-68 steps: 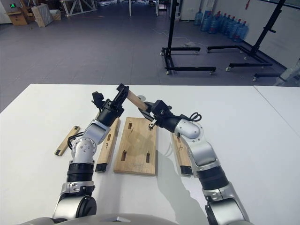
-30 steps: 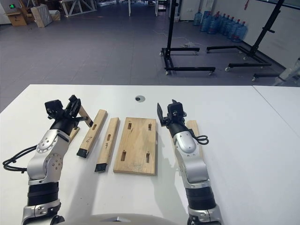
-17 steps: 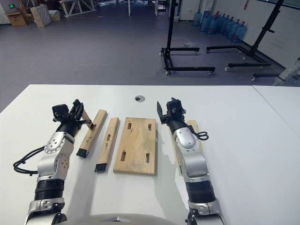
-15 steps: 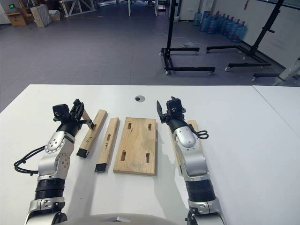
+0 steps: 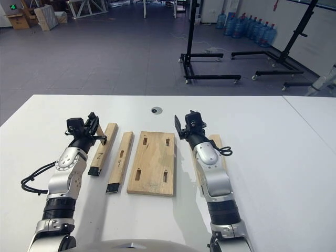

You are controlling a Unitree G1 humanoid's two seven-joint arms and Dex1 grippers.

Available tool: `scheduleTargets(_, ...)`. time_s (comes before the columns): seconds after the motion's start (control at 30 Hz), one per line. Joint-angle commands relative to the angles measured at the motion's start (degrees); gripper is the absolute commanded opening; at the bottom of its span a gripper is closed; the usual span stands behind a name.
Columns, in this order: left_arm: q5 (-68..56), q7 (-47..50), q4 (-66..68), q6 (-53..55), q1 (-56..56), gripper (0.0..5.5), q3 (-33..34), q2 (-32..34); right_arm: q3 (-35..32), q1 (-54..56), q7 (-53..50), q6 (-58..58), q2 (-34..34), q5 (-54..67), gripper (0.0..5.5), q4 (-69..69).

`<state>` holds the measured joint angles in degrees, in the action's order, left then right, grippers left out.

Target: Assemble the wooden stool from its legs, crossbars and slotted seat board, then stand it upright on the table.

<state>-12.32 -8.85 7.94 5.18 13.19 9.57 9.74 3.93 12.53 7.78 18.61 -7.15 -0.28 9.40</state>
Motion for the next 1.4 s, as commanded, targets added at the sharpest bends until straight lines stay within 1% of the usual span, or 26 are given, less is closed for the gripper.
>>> scheduleTargets(0.03, 1.52, -0.48, 3.01, -0.66, -0.26, 0.40, -0.39, 0.79, -0.03, 1.30, 0.49, 0.68, -0.56, -0.25, 3.14, -0.18)
scheduleTargets(0.27, 3.33, -1.98, 3.01, -3.49, -3.63, 0.40, -2.87, 0.08, -0.28, 1.28, 0.17, 0.67, -0.38, -0.13, 3.14, 0.21)
scheduleTargets(0.6, 2.87, -2.79, 5.20, -3.88, -2.17, 0.40, -2.24, 0.91, -0.35, 1.90, -0.19, -0.40, -0.21, -0.59, 3.14, -0.86)
scheduleTargets(0.77, 3.47, -1.36, 4.97, -4.88, -2.53, 0.40, -2.39, 0.15, -0.53, 1.99, -0.34, -0.75, -0.20, -0.61, 3.14, -1.06)
scheduleTargets(0.8, 3.39, -0.94, 4.87, -5.15, -2.37, 0.77, -2.14, 0.00, -0.60, 2.05, -0.39, -0.84, -0.19, -0.60, 3.14, -1.15)
scheduleTargets(1.03, 3.24, 0.12, 0.09, -5.52, -0.05, 1.83, -1.81, 0.16, -0.38, 2.18, -0.63, -1.40, 0.20, -0.71, 3.14, -1.49)
scheduleTargets(1.13, 1.31, 0.77, -4.10, -3.03, 3.45, 1.83, -0.37, 0.81, -0.85, 2.26, -0.86, -1.54, 0.60, -0.22, 3.14, -1.57)
scheduleTargets(1.27, -1.05, 0.13, -9.04, 2.51, 12.03, 1.83, 0.12, 2.52, -1.05, 2.38, -1.39, -2.16, 1.69, 0.17, 3.14, -1.80)
scheduleTargets(1.4, -2.73, -0.73, -8.30, 7.55, 19.57, 1.83, 0.57, 4.23, -0.94, 3.29, -1.24, -3.51, 2.31, 0.45, 3.14, -2.92)
